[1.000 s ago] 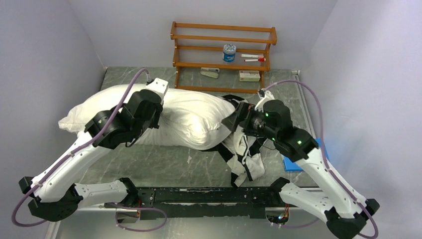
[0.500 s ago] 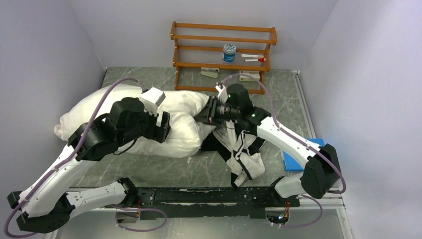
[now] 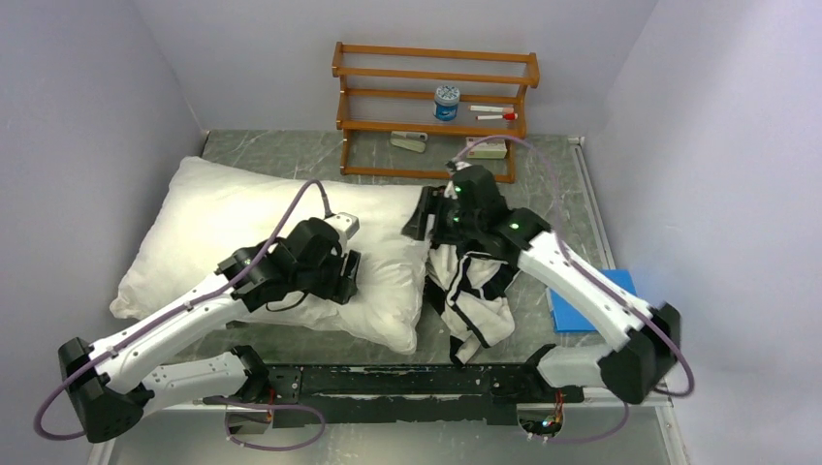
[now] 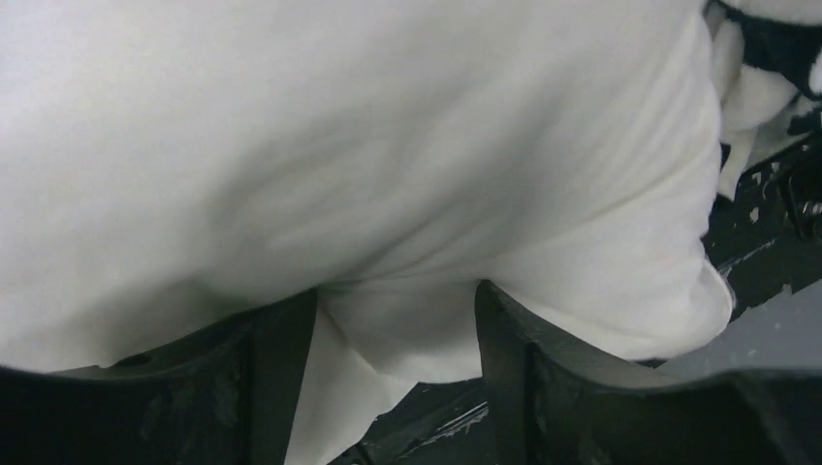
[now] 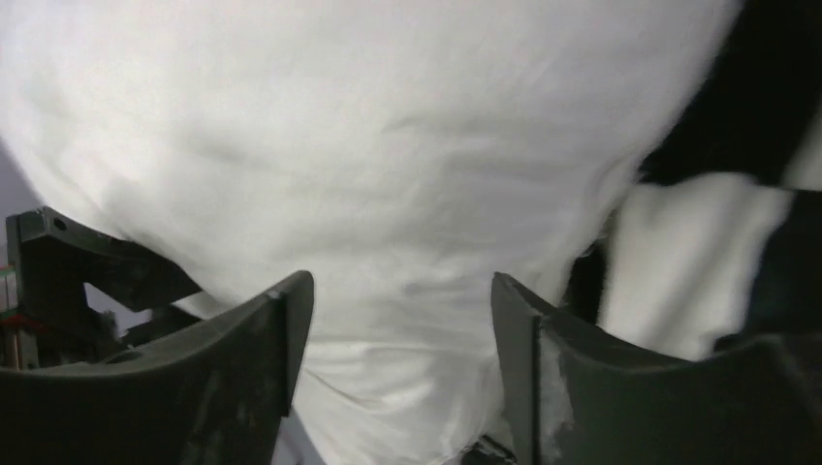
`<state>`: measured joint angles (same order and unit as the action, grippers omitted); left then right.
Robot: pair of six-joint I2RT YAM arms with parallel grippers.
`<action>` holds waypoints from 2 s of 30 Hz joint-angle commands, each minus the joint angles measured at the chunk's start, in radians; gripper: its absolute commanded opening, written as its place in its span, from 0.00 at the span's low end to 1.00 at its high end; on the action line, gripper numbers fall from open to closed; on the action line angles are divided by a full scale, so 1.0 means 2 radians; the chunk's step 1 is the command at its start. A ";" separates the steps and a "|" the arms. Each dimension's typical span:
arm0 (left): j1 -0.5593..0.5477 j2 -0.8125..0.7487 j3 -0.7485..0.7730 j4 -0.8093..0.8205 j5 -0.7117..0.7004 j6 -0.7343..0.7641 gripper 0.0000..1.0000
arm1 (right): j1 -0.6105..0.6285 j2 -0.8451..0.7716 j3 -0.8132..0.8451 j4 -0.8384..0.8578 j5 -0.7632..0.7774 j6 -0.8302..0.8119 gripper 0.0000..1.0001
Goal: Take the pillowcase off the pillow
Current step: Remove the pillow from the pillowcase, then pick up the pillowcase at the center of the board.
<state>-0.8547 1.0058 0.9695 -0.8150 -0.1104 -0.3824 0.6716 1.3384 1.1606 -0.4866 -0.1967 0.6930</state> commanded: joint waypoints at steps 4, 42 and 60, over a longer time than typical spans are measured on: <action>0.003 -0.003 -0.028 0.024 -0.086 -0.079 0.58 | -0.008 -0.119 -0.011 -0.137 0.271 -0.088 0.85; 0.002 -0.033 0.010 0.010 -0.032 -0.073 0.81 | -0.079 -0.040 -0.122 -0.025 0.314 0.012 0.00; 0.002 -0.032 0.007 0.026 -0.006 -0.072 0.81 | -0.248 0.057 0.452 -0.155 0.198 -0.123 0.02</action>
<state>-0.8543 0.9455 0.9840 -0.7784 -0.1448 -0.5316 0.1860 1.3476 1.9495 -0.7269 0.2970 0.5037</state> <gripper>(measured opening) 0.812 0.065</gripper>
